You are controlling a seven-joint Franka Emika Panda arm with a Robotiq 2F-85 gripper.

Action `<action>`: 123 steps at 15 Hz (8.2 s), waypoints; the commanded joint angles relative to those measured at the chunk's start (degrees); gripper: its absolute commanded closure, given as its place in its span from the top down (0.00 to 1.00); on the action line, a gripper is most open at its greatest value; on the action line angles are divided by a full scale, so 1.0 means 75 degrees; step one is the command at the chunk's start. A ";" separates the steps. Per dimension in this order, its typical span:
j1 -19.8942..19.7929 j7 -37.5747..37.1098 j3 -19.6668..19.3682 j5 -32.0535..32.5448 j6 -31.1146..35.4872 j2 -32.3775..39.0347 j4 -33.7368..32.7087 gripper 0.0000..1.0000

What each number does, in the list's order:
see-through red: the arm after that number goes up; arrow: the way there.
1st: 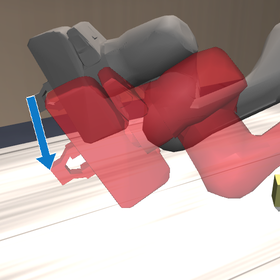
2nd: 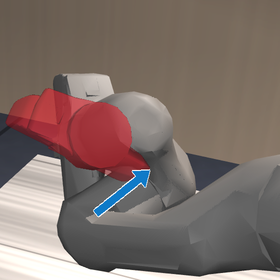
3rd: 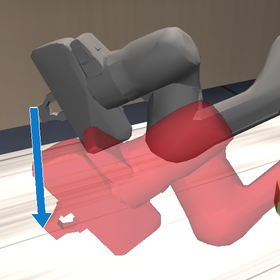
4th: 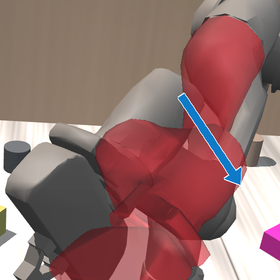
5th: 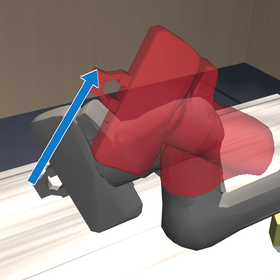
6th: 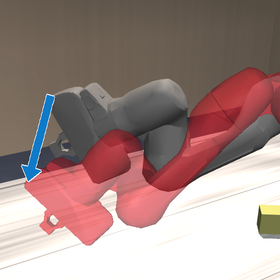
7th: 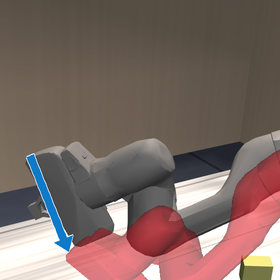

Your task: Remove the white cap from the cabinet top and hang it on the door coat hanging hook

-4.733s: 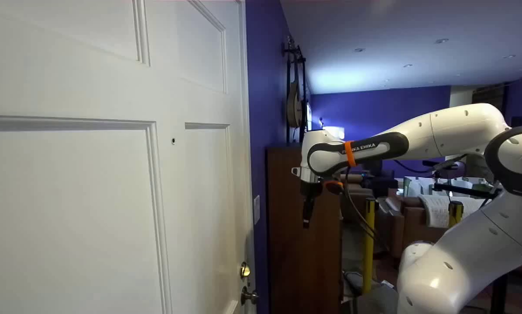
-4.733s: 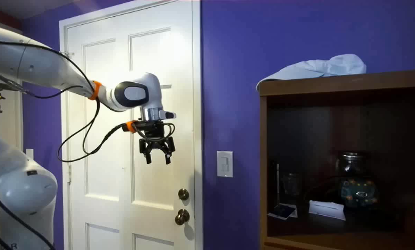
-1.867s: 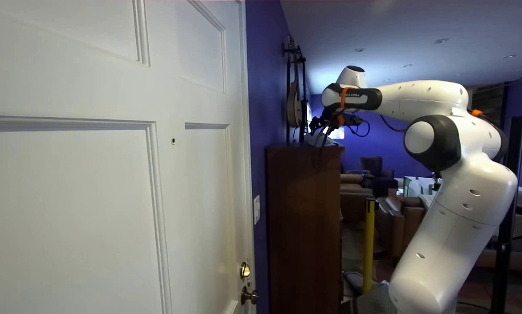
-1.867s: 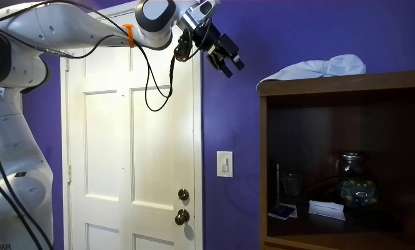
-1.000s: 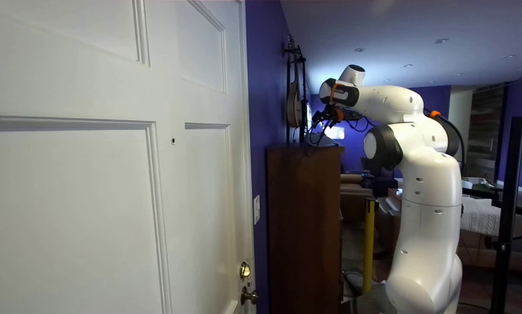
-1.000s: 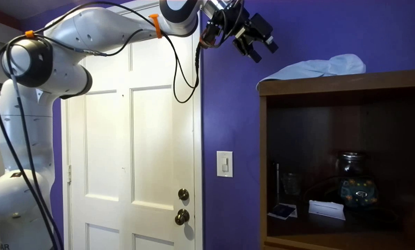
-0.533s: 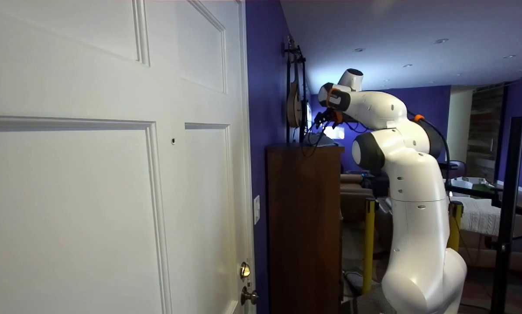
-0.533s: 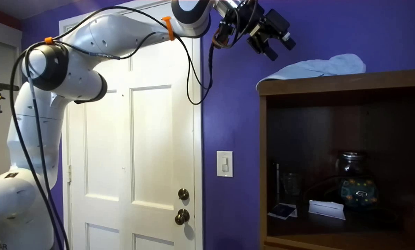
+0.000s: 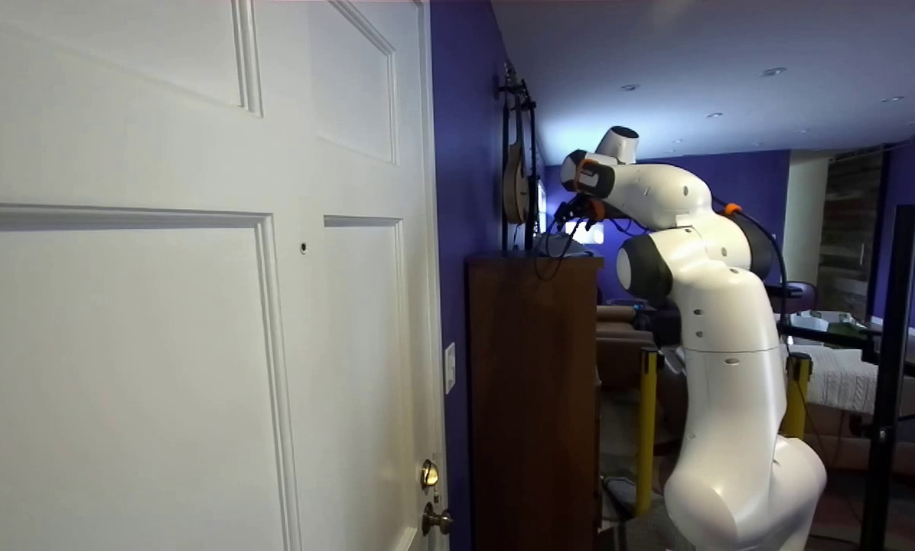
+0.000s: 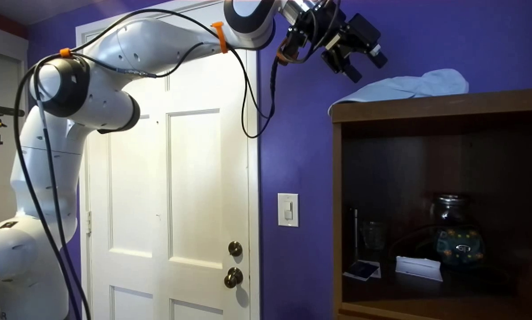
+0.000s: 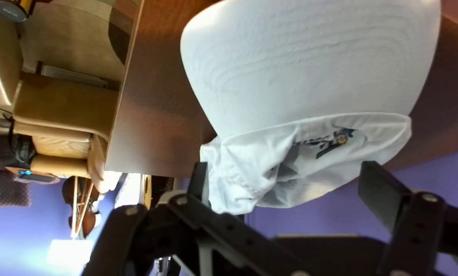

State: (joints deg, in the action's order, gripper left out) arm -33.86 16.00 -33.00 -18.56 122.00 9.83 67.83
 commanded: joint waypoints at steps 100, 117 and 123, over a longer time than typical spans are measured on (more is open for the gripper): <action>0.2158 0.3575 0.1995 -0.3751 -0.5023 -0.5212 0.8342 0.01; 0.2761 0.5740 0.2578 -0.5538 -0.4493 -0.5161 1.0332 0.03; 0.2917 0.6730 0.2727 -0.6337 -0.3823 -0.5107 1.1019 0.01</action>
State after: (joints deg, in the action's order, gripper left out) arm -12.58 61.67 -13.62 -61.57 90.58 -28.66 146.96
